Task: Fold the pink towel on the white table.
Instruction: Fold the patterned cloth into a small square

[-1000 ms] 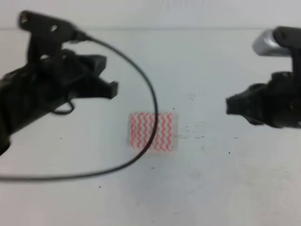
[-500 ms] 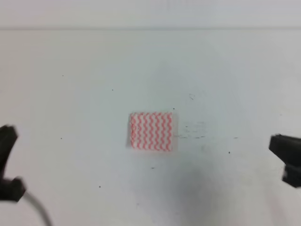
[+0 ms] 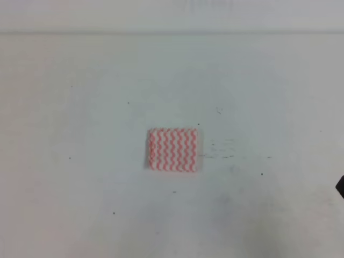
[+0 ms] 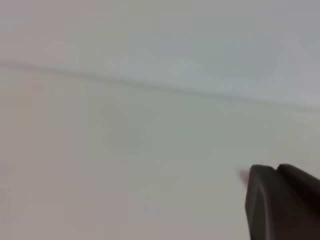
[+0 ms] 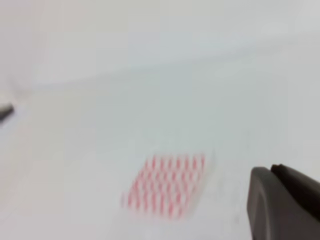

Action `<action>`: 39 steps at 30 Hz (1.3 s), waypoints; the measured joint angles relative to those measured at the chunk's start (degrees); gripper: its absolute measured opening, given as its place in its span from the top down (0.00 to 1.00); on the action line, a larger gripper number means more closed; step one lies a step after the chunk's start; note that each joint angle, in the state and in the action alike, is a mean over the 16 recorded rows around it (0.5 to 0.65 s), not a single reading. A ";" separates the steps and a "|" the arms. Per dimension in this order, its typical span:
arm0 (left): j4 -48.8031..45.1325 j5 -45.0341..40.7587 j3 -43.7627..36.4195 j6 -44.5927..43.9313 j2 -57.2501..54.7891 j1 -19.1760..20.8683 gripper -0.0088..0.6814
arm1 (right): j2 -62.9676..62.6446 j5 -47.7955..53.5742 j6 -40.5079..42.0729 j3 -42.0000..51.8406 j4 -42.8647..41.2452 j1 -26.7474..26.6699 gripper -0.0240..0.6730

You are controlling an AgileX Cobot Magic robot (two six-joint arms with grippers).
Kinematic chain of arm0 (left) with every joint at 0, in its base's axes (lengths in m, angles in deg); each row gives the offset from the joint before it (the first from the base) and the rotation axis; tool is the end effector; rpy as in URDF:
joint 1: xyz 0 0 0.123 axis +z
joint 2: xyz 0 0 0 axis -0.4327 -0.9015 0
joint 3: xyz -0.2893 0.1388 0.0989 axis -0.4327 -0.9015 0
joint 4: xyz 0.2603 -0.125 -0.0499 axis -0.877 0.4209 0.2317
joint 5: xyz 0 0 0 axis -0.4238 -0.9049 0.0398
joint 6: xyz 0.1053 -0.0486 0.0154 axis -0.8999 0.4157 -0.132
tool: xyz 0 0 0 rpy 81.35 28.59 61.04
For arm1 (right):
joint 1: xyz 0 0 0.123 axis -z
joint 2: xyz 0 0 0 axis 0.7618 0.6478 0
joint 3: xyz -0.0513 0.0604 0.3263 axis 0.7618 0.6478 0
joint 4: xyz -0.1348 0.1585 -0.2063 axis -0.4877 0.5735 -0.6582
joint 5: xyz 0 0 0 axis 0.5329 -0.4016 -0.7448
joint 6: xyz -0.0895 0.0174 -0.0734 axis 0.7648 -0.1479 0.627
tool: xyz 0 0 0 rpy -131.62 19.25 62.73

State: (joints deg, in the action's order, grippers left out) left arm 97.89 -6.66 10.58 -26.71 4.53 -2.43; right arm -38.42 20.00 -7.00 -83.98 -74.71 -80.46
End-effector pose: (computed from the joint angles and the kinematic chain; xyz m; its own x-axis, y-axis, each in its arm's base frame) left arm 0.0818 -0.0115 0.2216 -0.0569 -0.1683 -0.9841 0.2348 0.9558 -0.1770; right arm 0.1188 0.0682 0.2499 -0.2816 0.2644 -0.9224 -0.4212 0.8297 0.3664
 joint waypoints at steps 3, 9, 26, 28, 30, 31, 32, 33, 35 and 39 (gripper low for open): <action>0.00 0.50 -1.83 -0.26 0.88 -0.02 1.00 | -1.19 -6.08 1.03 3.15 -0.10 0.00 0.99; 0.01 1.75 -3.26 -0.89 0.96 -0.07 1.00 | -1.79 -15.30 4.30 7.37 0.12 0.00 0.99; 0.05 4.46 -3.10 -1.02 1.24 -0.08 1.00 | -2.08 -17.59 14.86 8.65 12.69 0.42 0.99; 0.04 4.59 -3.17 -1.01 1.16 -0.08 1.00 | -3.12 -16.97 18.11 8.84 16.44 1.42 0.99; 0.04 4.73 -3.17 -1.02 1.15 -0.08 1.00 | -4.37 -15.78 21.37 9.04 20.08 2.95 0.99; 0.04 4.77 -3.17 -1.01 1.14 -0.08 1.00 | -5.13 -15.01 23.00 9.13 21.84 3.89 0.99; 0.04 4.83 -3.17 -1.01 1.13 -0.08 1.00 | -5.98 -14.06 24.62 9.23 23.59 4.97 0.99; 0.04 4.88 -3.17 -1.01 1.06 -0.09 1.00 | -7.08 -12.69 26.25 9.32 25.21 6.26 0.99; 0.04 5.02 -3.17 -1.01 0.97 -0.09 1.00 | -9.46 -9.79 29.21 9.51 28.09 8.90 0.99; 0.04 5.29 -3.17 -1.02 0.73 -0.10 1.00 | -15.54 -2.92 33.36 9.81 29.49 14.91 0.99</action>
State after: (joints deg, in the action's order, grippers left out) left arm 97.93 -1.37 7.41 -27.73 5.25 -2.54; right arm -53.96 17.08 26.36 -74.17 -45.22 -65.55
